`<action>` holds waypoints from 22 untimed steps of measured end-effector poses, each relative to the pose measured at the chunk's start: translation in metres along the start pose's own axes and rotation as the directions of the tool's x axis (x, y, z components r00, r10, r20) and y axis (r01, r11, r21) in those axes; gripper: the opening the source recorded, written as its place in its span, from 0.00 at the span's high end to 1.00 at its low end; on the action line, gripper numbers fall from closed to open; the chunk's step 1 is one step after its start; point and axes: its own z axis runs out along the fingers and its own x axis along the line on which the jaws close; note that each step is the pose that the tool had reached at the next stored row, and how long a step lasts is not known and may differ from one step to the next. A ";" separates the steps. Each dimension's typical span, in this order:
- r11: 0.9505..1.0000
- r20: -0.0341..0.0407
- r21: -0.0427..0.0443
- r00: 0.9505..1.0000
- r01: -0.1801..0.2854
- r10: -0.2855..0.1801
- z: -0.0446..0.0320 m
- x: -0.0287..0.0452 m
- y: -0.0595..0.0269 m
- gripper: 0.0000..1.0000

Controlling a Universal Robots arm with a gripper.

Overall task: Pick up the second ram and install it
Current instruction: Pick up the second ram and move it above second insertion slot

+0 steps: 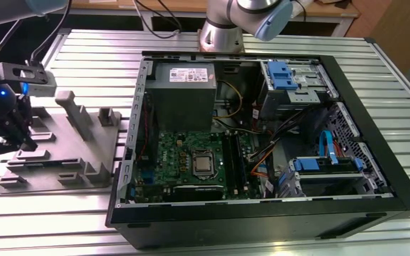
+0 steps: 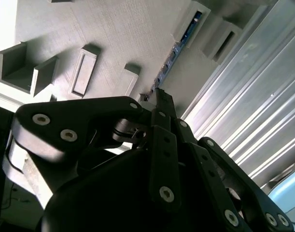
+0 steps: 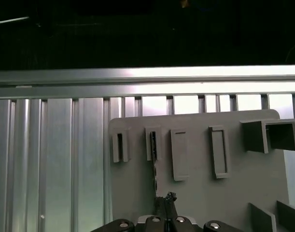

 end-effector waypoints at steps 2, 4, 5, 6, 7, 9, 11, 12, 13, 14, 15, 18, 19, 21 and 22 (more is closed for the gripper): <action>1.000 -0.001 0.000 1.000 0.000 0.000 0.0026 0.0001 0.0007 0.90; 1.000 -0.001 0.000 1.000 0.000 0.000 0.0052 0.0002 0.0018 0.90; 1.000 -0.001 0.000 1.000 0.000 0.000 0.0062 0.0002 0.0023 0.90; 1.000 0.000 0.000 1.000 0.000 0.000 0.0075 0.0003 0.0023 0.90; 1.000 0.000 0.000 1.000 0.000 0.000 0.0086 0.0005 0.0024 0.90; 1.000 -0.001 0.000 1.000 0.000 0.000 0.0104 0.0013 0.0024 0.90; 1.000 -0.001 0.000 1.000 0.000 0.000 0.0126 0.0018 0.0022 0.90; 1.000 -0.001 0.000 1.000 0.000 0.000 0.0136 0.0022 0.0022 0.90; 1.000 -0.001 0.000 1.000 0.000 0.000 0.0145 0.0028 0.0021 0.90; 1.000 -0.001 0.000 1.000 0.000 0.000 0.0154 0.0034 0.0020 0.90; 1.000 -0.001 0.000 1.000 0.000 0.000 0.0160 0.0042 0.0019 0.90; 1.000 -0.001 0.000 1.000 0.000 0.000 0.0174 0.0066 0.0018 0.90; 1.000 -0.001 0.000 1.000 0.000 0.000 0.0181 0.0074 0.0017 0.90; 1.000 -0.001 0.000 1.000 0.000 0.000 0.0201 0.0089 0.0016 0.90; 1.000 -0.001 0.000 1.000 0.000 0.000 0.0212 0.0094 0.0015 0.90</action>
